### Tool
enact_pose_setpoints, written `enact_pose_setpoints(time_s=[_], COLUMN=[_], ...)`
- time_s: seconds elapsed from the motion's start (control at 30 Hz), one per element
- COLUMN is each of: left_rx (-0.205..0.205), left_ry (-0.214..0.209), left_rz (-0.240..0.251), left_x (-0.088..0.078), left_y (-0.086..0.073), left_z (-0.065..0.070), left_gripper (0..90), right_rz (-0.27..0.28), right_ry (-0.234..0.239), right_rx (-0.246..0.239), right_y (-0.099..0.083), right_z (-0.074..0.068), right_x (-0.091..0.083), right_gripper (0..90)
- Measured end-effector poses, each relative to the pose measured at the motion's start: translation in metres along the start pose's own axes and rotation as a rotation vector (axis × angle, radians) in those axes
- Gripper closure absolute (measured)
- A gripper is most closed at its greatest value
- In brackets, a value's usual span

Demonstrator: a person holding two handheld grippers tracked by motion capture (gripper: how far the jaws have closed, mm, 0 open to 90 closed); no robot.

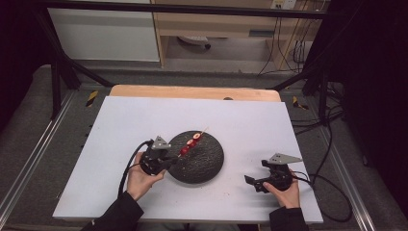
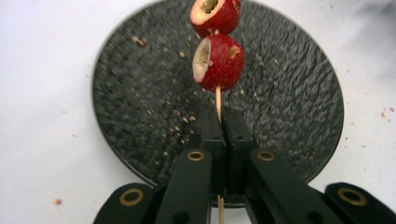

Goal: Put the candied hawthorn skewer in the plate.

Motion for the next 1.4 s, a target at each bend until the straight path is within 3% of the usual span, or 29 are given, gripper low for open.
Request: enact_pose_setpoints(time_s=[0.43,0.9,1.0,1.13,1.2,1.3,1.4], left_rx=[0.003,0.016,0.03,0.047,0.051,0.092,0.098], left_ry=[0.029,0.041,0.044,0.037,0.026,0.024,0.016], left_rz=[-0.082,-0.068,-0.061,-0.034,-0.021,0.012,0.03], left_x=[0.025,0.03,0.027,0.018,0.012,0.001,-0.009], left_y=[-0.009,-0.011,-0.011,-0.012,-0.012,-0.013,-0.015], left_z=[0.006,0.008,0.007,0.004,0.002,-0.002,-0.007], left_gripper=[88.4,87.1,80.1,63.4,56.5,46.1,34.6], right_rz=[-0.001,-0.005,-0.005,-0.006,-0.005,-0.003,0.0], right_ry=[0.005,0.003,0.001,-0.001,-0.001,0.0,0.002], right_rx=[0.005,0.006,0.004,0.005,0.007,0.01,0.012], right_y=[-0.001,-0.001,-0.001,-0.001,-0.001,-0.001,-0.001], right_z=[0.001,0.0,0.001,0.001,0.001,0.001,0.0], right_x=[0.002,0.002,0.002,0.003,0.002,0.002,0.002], right_gripper=[0.6,0.6,0.6,0.6,0.6,0.6,0.6])
Point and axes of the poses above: each handheld gripper's, and its own axes: x roughly forward along the jaws, y roughly out of its top, z roughly to its right, the point moved 2 cm from there along x, roughly forward along the jaws
